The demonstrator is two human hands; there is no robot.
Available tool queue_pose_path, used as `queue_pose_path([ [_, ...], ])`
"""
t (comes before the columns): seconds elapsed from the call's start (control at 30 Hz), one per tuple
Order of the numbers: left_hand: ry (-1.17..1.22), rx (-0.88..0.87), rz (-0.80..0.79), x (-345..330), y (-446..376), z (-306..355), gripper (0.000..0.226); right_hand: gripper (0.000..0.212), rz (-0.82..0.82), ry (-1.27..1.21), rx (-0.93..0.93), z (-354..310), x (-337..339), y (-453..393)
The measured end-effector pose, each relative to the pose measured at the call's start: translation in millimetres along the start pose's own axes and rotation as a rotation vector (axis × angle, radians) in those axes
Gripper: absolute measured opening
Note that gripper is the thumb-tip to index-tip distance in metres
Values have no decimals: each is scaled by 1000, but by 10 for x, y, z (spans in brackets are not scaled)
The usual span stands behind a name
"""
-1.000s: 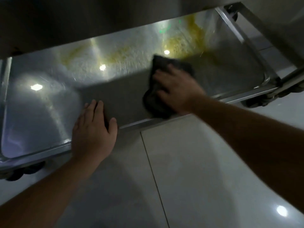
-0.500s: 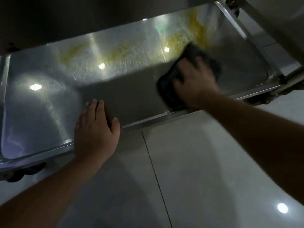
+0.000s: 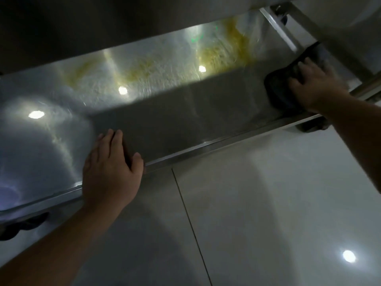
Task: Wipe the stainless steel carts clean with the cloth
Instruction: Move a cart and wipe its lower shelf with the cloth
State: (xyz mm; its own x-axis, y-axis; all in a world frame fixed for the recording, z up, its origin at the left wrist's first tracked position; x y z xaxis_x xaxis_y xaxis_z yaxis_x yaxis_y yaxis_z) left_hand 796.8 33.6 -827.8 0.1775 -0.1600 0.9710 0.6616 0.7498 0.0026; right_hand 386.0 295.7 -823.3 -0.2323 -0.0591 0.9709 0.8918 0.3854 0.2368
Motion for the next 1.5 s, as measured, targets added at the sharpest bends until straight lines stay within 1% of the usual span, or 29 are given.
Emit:
queue_pose_path([
  [0.07,1,-4,9,-4,0,8,78,72,-12,50,-32,-86,-82,138],
  [0.13,7,12,5,-4,-9,13,79,76,-8,-23,-129,-277,-190,404],
  [0.2,6,21,-2,-9,-19,13,79,79,-8,-38,-140,-530,-263,715],
  [0.23,3,21,-4,-13,-19,17,79,80,10,-35,-80,-677,-289,884],
  [0.27,2,17,-4,-15,-20,19,79,79,36,-46,33,-829,-318,1032],
  [0.3,1,14,-3,-14,-17,19,79,78,51,-58,189,-996,-343,1175],
  [0.37,1,10,4,-7,-9,6,79,80,16,-33,507,-1262,-387,1313],
  [0.4,-2,6,6,-9,-7,-7,78,80,-7,1,609,-1336,-395,1272],
  [0.43,-3,3,6,-13,-8,-22,78,79,-12,27,655,-1359,-376,1145],
  [0.47,-6,-2,9,-17,-11,-40,77,76,3,33,653,-1332,-352,950],
  [0.5,-9,-7,16,-23,-16,-57,77,72,19,13,591,-1254,-311,712],
  [0.57,-16,-14,20,-34,-15,-70,76,69,49,-33,360,-918,-188,219],
  [0.63,-33,-16,11,-42,-20,-66,77,75,71,-72,134,-521,-68,-147],
  [0.67,-45,-11,7,-50,-27,-64,77,77,77,-98,55,-411,-39,-251],
  [0.73,-64,0,-7,-64,-37,-58,78,79,74,-143,-28,-499,-34,-300],
  [0.8,-62,2,-5,-67,-45,-50,77,82,66,-161,-26,-869,-91,-197],
  [0.83,-58,0,1,-71,-49,-50,77,82,66,-164,29,-1125,-132,-93],
  [0.9,-55,1,9,-82,-52,-55,76,77,80,-174,222,-1692,-230,210],
  [0.97,-51,5,15,-91,-52,-55,76,71,105,-164,484,-2309,-365,535],
  [1.03,-43,10,8,-86,-54,-51,76,70,84,-117,748,-2889,-452,773],
  [1.1,-28,3,-2,-75,-55,-61,74,69,31,-40,960,-3251,-503,899],
  [1.17,-17,-8,-14,-72,-47,-88,75,66,12,-1,1060,-3322,-532,885],
  [1.2,-15,-10,-22,-72,-43,-97,76,65,21,-7,1062,-3270,-526,853],
  [1.27,-20,-7,-36,-74,-46,-102,78,62,71,-60,957,-3053,-477,714],
  [1.33,-19,3,-33,-70,-45,-95,79,56,136,-116,746,-2705,-398,471],
  [1.4,-13,15,-39,-62,-39,-73,78,54,167,-145,514,-2263,-297,243],
  [1.47,0,20,-66,-57,-49,-74,75,58,143,-171,333,-1920,-228,130],
  [1.5,21,15,-83,-47,-64,-91,73,60,120,-174,283,-1833,-208,118],
])
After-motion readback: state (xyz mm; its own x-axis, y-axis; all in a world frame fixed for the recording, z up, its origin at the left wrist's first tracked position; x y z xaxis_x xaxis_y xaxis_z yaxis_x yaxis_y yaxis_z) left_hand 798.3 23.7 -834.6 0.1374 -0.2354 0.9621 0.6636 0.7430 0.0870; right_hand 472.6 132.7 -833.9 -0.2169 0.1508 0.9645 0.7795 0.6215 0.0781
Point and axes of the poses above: each hand's wrist, its own y-axis away from the middle knuckle, its own x-axis out of the back of the hand, z = x × y, the point moved 1 cm from there along -y, towards the middle knuckle, and after that the axes turned 4 degrees about y, right-handed, at the moved point
